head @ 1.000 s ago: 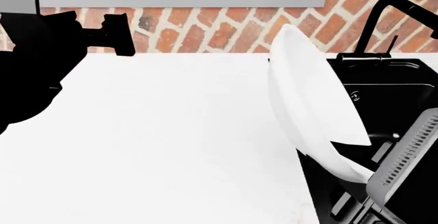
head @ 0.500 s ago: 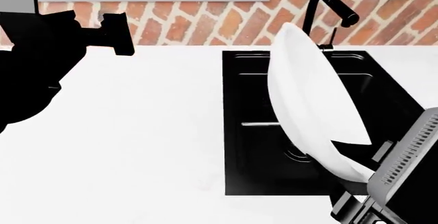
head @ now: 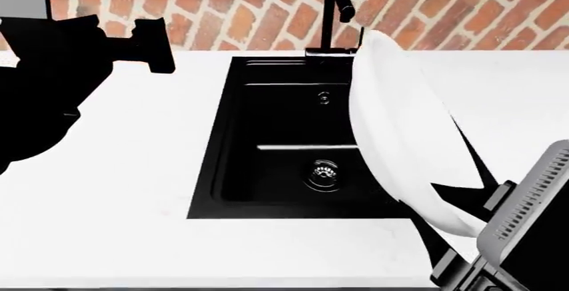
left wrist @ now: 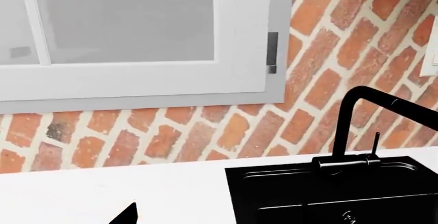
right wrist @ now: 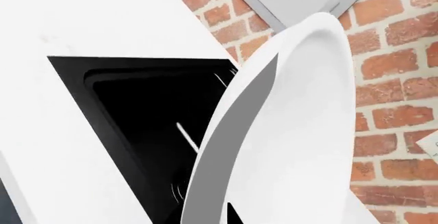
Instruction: Place the two vegetables and bowl onto the tray for setting up a vegetable dip station.
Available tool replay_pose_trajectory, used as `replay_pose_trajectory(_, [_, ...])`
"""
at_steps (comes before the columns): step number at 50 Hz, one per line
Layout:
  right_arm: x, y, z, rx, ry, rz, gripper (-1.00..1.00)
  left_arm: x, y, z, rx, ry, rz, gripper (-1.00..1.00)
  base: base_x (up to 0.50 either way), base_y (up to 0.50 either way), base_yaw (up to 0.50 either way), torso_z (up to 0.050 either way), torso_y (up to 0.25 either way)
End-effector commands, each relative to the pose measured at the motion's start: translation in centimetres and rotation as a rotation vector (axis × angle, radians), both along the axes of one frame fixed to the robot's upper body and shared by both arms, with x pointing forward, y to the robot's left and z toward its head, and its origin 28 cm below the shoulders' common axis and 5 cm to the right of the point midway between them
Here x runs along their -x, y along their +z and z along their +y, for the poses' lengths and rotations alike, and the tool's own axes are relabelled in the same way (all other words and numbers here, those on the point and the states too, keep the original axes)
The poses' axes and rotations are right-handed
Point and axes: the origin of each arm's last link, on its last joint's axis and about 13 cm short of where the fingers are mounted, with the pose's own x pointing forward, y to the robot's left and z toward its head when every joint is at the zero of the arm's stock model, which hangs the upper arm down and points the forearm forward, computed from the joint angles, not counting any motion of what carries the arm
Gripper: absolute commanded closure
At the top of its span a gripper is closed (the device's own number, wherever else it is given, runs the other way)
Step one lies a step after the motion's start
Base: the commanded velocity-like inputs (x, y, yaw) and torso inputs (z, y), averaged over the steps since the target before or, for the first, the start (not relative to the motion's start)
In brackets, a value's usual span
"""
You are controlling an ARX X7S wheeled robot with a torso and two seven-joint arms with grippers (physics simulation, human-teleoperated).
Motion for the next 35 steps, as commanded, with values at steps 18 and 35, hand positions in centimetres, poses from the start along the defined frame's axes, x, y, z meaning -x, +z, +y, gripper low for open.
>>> replay_pose_trajectory(18, [-0.28, 2.38, -0.09, 0.028, 0.005, -0.193, 1.00, -0.13, -0.16, -0.08, 0.007, -0.007, -0.002, -1.00, -0.03, -0.50, 0.00, 0.000, 0.000])
replay_pose_trajectory(35, [-0.31, 2.23, -0.08, 0.027, 0.002, -0.193, 1.00, -0.13, -0.23, 0.01, 0.006, -0.005, -0.002, -1.00, 0.00, -0.50, 0.00, 0.000, 0.000])
